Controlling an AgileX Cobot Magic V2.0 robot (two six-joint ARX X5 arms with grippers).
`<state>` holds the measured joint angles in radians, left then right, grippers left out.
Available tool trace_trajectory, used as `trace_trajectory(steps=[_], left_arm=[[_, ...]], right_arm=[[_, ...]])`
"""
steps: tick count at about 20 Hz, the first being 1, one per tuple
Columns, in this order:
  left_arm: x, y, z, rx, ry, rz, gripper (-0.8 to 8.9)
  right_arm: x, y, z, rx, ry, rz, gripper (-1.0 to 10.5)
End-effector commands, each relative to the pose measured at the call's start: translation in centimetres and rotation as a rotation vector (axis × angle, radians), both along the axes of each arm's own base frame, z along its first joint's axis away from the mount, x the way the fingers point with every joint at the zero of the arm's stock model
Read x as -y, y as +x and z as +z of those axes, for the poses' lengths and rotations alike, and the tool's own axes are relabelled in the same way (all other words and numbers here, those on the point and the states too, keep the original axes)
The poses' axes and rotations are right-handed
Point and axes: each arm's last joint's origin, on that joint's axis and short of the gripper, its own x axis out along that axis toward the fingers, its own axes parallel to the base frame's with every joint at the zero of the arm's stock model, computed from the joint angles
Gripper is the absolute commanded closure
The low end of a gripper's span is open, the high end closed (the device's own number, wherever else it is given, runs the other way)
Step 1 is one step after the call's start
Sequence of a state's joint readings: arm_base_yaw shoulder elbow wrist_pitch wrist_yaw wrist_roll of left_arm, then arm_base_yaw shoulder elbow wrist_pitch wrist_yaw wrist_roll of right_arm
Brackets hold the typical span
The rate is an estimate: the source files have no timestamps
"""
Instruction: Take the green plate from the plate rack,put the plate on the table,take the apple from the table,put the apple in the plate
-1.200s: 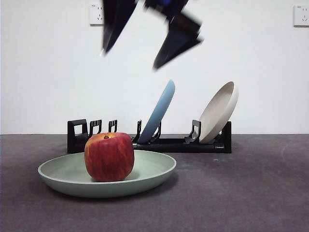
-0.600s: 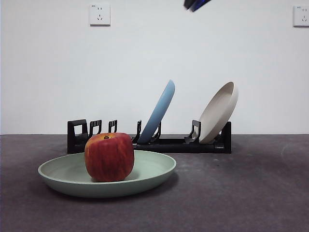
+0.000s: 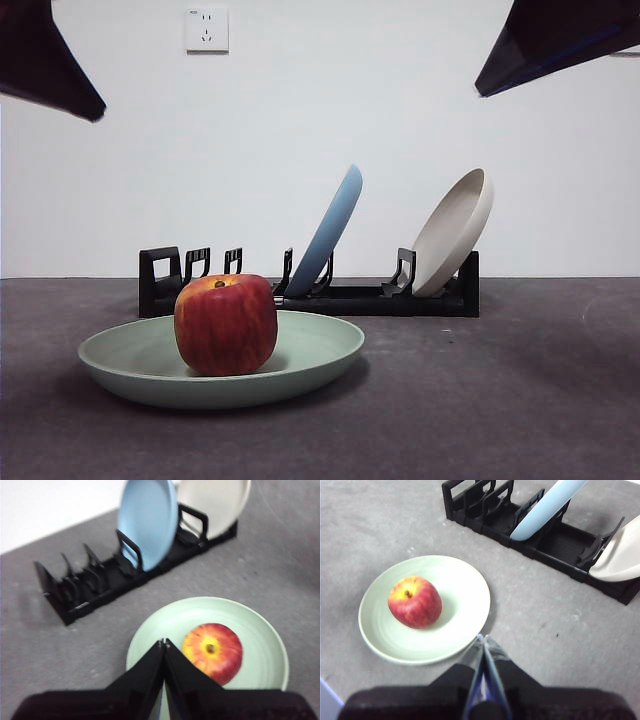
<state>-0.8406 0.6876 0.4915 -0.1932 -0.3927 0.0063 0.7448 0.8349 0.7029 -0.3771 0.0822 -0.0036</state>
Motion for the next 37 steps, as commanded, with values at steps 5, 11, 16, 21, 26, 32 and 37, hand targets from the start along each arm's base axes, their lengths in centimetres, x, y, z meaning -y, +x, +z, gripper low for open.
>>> trace_trajectory(steps=[5, 11, 16, 21, 26, 32, 37], left_arm=[[-0.1, 0.0, 0.4, 0.018, -0.041, 0.029, 8.17], [-0.1, 0.0, 0.4, 0.015, -0.045, 0.033, 8.17], [-0.8, -0.3, 0.7, 0.055, 0.016, 0.042, 8.17], [-4.5, -1.1, 1.1, 0.151, -0.098, 0.103, 8.17], [-8.0, -1.5, -1.9, 0.26, -0.201, 0.161, 8.17], [-10.3, -1.3, -7.5, 0.223, -0.18, 0.342, 8.17], [-11.0, -1.4, -9.7, 0.158, -0.178, 0.43, 8.17]], right_arm=[[0.0, 0.0, 0.3, 0.02, 0.03, -0.007, 9.5], [0.0, 0.0, 0.3, 0.02, 0.03, -0.006, 9.5], [0.0, 0.0, 0.3, 0.021, 0.03, -0.007, 9.5], [0.0, 0.0, 0.3, 0.02, 0.029, -0.007, 9.5], [0.0, 0.0, 0.3, 0.02, 0.03, -0.006, 9.5], [0.0, 0.0, 0.3, 0.02, 0.03, -0.006, 9.5], [0.0, 0.0, 0.3, 0.02, 0.029, -0.006, 9.5]])
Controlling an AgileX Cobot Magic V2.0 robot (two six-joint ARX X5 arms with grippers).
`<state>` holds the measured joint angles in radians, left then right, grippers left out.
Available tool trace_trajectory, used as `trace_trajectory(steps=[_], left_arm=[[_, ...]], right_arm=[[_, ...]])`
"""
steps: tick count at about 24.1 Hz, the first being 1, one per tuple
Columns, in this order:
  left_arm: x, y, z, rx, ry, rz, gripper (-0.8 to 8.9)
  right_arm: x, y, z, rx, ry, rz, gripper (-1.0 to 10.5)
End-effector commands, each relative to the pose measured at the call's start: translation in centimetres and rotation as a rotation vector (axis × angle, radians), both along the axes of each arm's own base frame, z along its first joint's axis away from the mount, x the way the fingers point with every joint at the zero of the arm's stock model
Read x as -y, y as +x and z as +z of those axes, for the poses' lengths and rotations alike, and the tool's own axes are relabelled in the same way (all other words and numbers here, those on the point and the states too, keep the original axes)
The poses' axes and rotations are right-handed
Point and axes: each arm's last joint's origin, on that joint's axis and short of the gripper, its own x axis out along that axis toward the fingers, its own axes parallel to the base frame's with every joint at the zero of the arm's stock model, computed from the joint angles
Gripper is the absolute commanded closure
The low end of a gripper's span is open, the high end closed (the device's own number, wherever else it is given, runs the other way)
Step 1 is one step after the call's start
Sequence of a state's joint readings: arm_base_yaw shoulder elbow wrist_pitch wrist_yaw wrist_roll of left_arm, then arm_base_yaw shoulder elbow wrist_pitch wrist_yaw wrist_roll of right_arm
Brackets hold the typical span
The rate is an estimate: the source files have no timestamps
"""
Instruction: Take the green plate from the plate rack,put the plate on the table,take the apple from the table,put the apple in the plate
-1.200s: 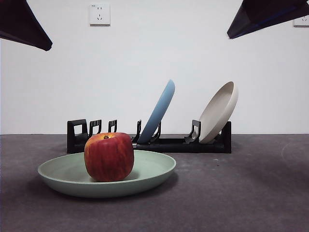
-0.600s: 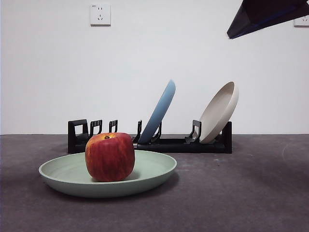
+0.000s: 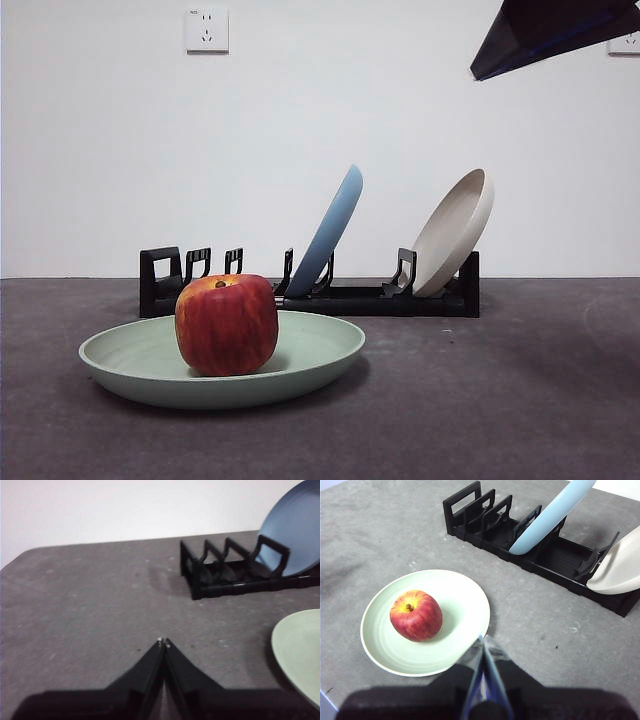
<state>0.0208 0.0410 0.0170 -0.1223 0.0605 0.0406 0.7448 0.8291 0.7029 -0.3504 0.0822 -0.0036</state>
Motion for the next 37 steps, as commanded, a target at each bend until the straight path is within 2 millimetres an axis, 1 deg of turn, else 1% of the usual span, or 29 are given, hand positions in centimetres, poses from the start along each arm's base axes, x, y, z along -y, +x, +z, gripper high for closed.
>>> trace_trajectory(steps=[1, 5, 20, 22, 24, 25, 27, 30, 33, 34, 37], left_arm=[[-0.3, -0.1, -0.7, -0.034, -0.012, 0.027, 8.17], [-0.5, -0.1, -0.9, -0.059, -0.074, 0.06, 8.17], [-0.5, -0.1, -0.9, -0.059, -0.071, 0.065, 8.17], [-0.5, -0.1, -0.9, -0.059, -0.071, 0.065, 8.17], [-0.5, -0.1, -0.9, -0.059, -0.071, 0.065, 8.17], [-0.5, -0.1, -0.9, -0.059, -0.071, 0.065, 8.17], [-0.5, -0.1, -0.9, -0.059, -0.071, 0.065, 8.17], [-0.5, -0.1, -0.9, -0.059, -0.071, 0.065, 8.17], [-0.5, -0.1, -0.9, -0.059, -0.071, 0.065, 8.17], [-0.5, -0.1, -0.9, -0.059, -0.071, 0.065, 8.17], [-0.5, -0.1, -0.9, -0.059, -0.071, 0.065, 8.17]], right_arm=[[0.0, 0.0, 0.0, -0.003, 0.008, -0.006, 9.5], [0.0, 0.0, 0.0, -0.003, 0.008, -0.007, 9.5], [0.0, 0.0, -0.1, -0.004, 0.007, -0.006, 9.5], [0.2, -0.2, 0.1, 0.004, 0.014, -0.006, 9.5], [0.9, -0.7, 0.7, 0.035, 0.032, -0.012, 9.5], [1.3, -0.9, 1.0, 0.08, 0.005, -0.006, 9.5], [2.9, -1.0, 1.1, 0.135, -0.006, -0.057, 9.5], [6.0, -1.4, 0.3, 0.162, 0.029, -0.235, 9.5], [9.0, -2.4, -1.0, 0.254, 0.074, -0.439, 9.5], [9.7, -2.8, -1.6, 0.289, 0.084, -0.491, 9.5], [10.7, -3.3, -2.9, 0.377, 0.111, -0.569, 9.5]])
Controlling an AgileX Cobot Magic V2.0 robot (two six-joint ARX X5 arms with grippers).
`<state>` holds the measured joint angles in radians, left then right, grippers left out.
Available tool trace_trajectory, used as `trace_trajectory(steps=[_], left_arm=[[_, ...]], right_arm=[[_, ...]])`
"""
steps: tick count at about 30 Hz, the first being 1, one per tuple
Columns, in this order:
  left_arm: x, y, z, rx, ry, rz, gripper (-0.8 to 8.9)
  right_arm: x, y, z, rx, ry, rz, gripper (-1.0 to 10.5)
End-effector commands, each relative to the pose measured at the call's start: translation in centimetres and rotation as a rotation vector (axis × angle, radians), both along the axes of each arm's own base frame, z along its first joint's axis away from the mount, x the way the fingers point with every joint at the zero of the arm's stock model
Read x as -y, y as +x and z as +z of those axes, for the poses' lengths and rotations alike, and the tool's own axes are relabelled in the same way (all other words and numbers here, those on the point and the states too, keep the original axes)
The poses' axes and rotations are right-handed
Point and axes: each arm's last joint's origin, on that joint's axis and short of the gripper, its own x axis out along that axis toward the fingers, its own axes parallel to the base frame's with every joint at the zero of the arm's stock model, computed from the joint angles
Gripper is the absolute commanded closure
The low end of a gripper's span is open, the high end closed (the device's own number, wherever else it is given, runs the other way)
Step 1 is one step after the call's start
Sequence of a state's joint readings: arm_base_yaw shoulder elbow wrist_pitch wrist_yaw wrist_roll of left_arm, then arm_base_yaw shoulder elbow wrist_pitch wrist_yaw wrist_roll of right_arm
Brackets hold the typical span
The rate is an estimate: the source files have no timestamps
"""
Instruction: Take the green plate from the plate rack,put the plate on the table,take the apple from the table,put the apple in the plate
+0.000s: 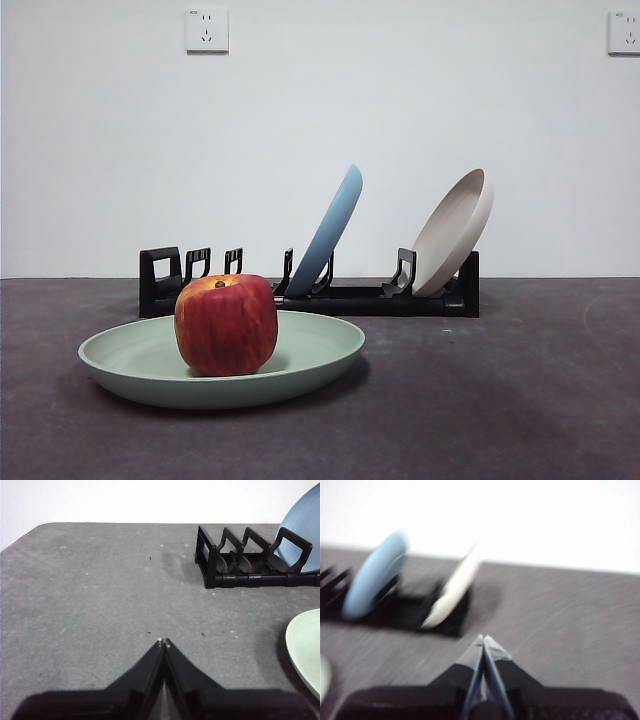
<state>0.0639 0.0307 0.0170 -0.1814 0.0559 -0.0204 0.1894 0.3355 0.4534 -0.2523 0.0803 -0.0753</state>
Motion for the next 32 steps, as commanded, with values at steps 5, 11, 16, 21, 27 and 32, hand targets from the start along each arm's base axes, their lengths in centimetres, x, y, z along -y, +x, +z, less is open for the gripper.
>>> trace_trajectory(steps=[5, 11, 16, 21, 27, 32], left_arm=[[0.0, 0.0, -0.4, -0.009, -0.01, 0.007, 8.17], [0.0, 0.0, -0.4, -0.009, -0.01, 0.007, 8.17], [0.0, 0.0, -0.4, -0.009, -0.01, 0.007, 8.17], [0.0, 0.0, -0.4, -0.009, -0.01, 0.007, 8.17], [0.0, 0.0, -0.4, -0.009, -0.01, 0.007, 8.17], [0.0, 0.0, -0.4, -0.008, -0.01, 0.007, 8.17]], right_arm=[[0.9, -0.5, -4.7, 0.191, 0.036, -0.081, 9.5], [0.8, -0.5, -8.3, 0.178, 0.05, -0.056, 9.5], [0.8, -0.4, -10.1, 0.131, 0.049, -0.057, 9.5], [0.8, -0.4, -10.7, 0.067, 0.043, -0.059, 9.5], [0.8, -0.6, -11.8, -0.043, 0.062, -0.065, 9.5], [0.8, -0.5, -11.8, -0.051, 0.122, -0.055, 9.5]])
